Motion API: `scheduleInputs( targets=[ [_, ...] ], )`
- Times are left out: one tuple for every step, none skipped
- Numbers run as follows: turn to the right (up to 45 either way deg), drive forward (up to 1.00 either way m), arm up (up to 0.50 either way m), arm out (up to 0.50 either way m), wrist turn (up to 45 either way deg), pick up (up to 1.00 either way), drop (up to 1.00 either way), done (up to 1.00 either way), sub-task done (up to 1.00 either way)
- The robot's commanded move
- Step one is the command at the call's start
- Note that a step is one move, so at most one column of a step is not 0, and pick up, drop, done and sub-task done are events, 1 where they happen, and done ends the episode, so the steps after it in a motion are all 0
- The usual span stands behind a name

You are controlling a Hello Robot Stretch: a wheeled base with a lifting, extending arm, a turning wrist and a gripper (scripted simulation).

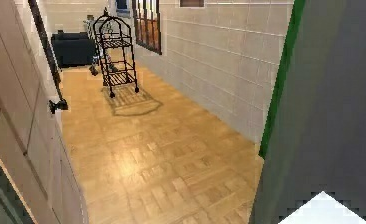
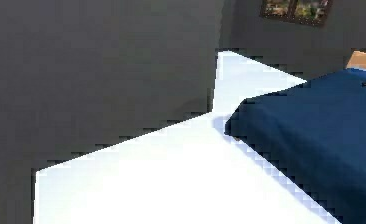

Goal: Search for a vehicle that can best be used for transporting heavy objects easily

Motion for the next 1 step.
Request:
scheduleInputs(
  targets=[
    [24.0,0.00,0.00,0.00,0.0,0.00,0.00,0.00,0.00]
  ],
)
